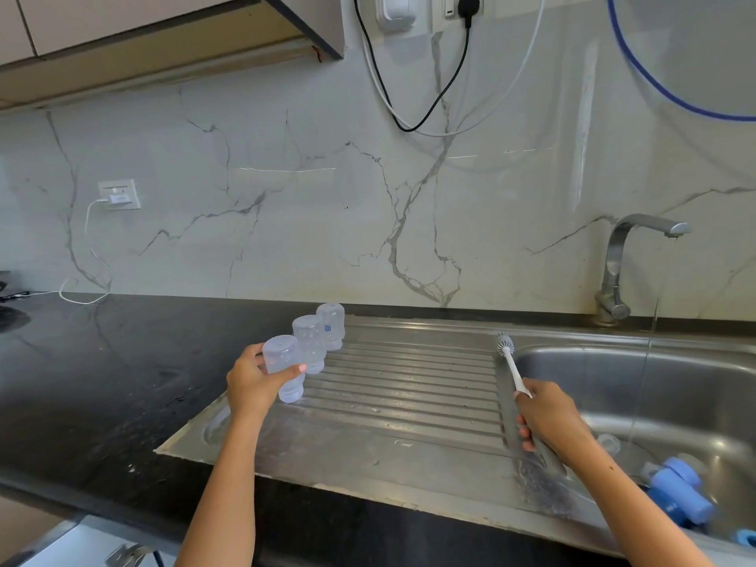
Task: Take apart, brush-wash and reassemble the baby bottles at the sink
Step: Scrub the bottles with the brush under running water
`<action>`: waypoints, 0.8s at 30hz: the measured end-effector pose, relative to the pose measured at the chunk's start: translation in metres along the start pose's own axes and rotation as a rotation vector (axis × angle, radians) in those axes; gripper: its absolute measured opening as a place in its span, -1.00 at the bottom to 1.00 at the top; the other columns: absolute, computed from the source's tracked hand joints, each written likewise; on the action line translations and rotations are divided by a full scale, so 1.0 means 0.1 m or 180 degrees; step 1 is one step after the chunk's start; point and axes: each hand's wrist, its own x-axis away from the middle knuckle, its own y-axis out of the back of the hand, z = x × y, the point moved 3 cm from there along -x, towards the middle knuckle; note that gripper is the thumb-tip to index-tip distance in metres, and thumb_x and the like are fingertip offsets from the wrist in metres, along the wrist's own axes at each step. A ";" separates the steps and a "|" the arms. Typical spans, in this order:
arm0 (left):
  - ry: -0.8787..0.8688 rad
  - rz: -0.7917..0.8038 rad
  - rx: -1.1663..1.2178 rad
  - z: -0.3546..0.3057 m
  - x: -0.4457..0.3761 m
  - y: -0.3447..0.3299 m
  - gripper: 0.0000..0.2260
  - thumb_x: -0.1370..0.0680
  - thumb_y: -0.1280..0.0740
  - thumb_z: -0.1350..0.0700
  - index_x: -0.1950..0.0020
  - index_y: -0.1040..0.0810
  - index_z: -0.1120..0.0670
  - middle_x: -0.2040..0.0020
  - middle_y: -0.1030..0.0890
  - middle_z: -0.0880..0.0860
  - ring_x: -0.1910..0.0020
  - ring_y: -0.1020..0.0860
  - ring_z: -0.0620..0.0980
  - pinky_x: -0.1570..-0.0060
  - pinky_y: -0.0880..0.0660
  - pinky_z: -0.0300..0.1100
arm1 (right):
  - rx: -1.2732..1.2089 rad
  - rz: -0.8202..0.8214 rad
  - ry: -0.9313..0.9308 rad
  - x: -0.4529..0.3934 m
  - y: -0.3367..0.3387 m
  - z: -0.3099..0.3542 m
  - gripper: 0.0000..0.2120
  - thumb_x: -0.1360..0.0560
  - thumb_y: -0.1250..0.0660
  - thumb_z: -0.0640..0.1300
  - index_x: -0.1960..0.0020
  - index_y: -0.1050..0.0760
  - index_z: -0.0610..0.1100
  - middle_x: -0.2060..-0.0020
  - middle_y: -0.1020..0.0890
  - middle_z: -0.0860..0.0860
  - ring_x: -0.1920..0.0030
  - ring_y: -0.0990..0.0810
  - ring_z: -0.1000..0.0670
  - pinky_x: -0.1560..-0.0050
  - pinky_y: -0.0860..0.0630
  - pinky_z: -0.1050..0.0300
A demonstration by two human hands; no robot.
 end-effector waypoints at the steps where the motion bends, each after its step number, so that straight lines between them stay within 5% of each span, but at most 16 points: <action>1: -0.0022 -0.0012 -0.0004 0.00 0.00 0.00 -0.43 -0.26 -0.62 0.06 -0.20 -0.51 0.12 -0.12 -0.61 0.11 -0.07 -0.57 0.10 0.00 -0.56 0.02 | -0.0005 -0.0003 -0.0005 0.00 0.00 0.00 -0.79 -0.62 -0.06 -0.30 -0.14 -0.44 -0.21 0.33 -0.48 -0.16 0.49 -0.44 -0.05 0.47 -0.51 0.10; 24: -0.0265 -0.0136 -0.0047 -0.09 0.02 -0.04 -0.37 -0.27 -0.61 0.07 -0.25 -0.46 0.16 -0.15 -0.59 0.15 -0.10 -0.56 0.14 0.03 -0.52 -0.02 | 0.0014 0.0015 0.0016 -0.01 0.01 0.00 -0.81 -0.62 -0.08 -0.29 -0.10 -0.46 -0.22 0.35 -0.48 -0.15 0.51 -0.42 -0.02 0.51 -0.48 0.14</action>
